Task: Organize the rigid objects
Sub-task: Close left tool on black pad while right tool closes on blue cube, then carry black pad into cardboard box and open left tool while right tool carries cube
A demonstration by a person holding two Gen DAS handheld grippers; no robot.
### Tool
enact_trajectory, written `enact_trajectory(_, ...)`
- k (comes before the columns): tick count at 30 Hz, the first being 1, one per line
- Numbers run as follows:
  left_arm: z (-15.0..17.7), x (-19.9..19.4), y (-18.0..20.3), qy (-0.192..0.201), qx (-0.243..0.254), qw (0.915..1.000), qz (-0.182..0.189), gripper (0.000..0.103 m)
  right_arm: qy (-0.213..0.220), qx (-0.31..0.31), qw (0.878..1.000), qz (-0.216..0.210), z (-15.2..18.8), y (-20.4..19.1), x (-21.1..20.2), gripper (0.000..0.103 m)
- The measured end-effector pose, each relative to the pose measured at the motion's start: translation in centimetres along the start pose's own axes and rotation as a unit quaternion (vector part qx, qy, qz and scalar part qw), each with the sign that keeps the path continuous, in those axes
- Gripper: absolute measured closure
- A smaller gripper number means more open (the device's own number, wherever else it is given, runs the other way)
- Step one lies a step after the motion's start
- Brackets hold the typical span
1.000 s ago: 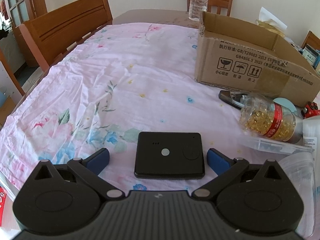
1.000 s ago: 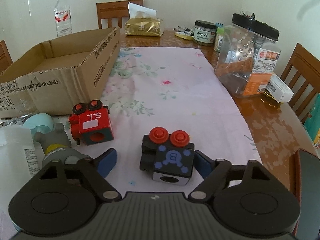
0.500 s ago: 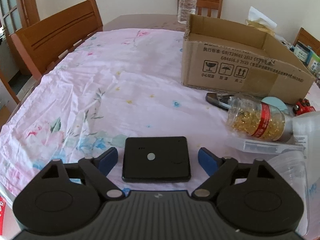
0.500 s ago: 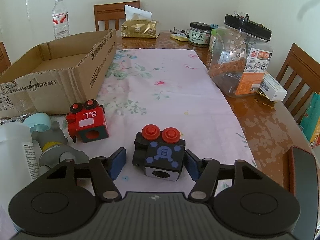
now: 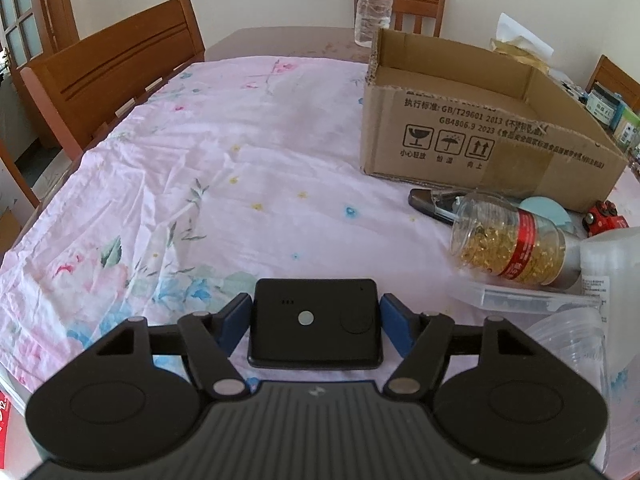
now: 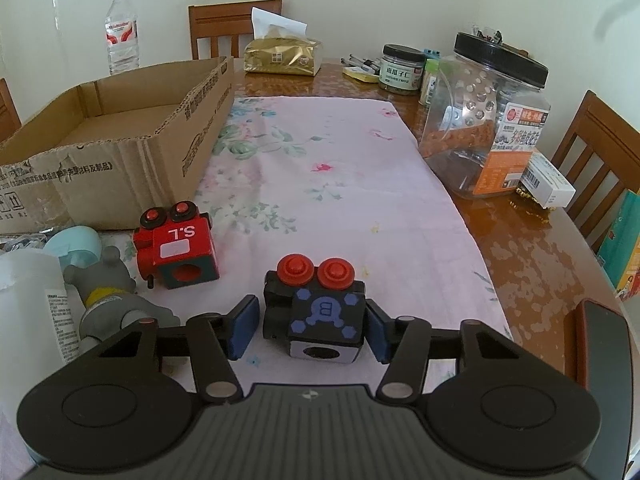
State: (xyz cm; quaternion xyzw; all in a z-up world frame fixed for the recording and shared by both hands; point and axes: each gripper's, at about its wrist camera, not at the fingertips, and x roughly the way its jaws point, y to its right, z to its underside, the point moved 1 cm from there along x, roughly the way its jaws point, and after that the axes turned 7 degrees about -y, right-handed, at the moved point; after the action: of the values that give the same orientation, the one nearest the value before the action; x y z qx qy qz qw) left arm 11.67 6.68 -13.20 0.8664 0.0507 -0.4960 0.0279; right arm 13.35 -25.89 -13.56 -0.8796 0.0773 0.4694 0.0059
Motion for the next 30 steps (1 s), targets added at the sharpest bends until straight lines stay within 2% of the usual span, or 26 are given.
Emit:
enact_trajectory(3,-0.1,0.0,-0.1,-0.004,0.000,1.0000,0.002,0.034,-0.003,0.001,1.000,0.002,-0.2,0.0,0.0,0.046)
enact_trajectory(12,-0.5,0.0,-0.2,-0.023,0.028,0.9993,0.013,0.034,-0.014,-0.009,1.000,0.001,-0.6,0.2,-0.5,0.046)
enact_trajectory(19,-1.3,-0.9,-0.4,-0.031,0.067,0.9968,0.029,0.034,-0.014,-0.047,0.999,-0.011,-1.6,0.6,-2.4,0.046)
enact_trajectory(23,-2.2,-2.2,-0.3,-0.030,0.097,0.9940,0.040,0.034,-0.010,-0.073,0.997,-0.029,-2.8,0.7,-4.0,0.047)
enact_trajectory(30,-5.4,-5.6,0.9,-0.020,0.156,0.9847,0.076,0.034,0.001,-0.122,0.988,-0.100,-5.8,-0.6,-6.9,0.046)
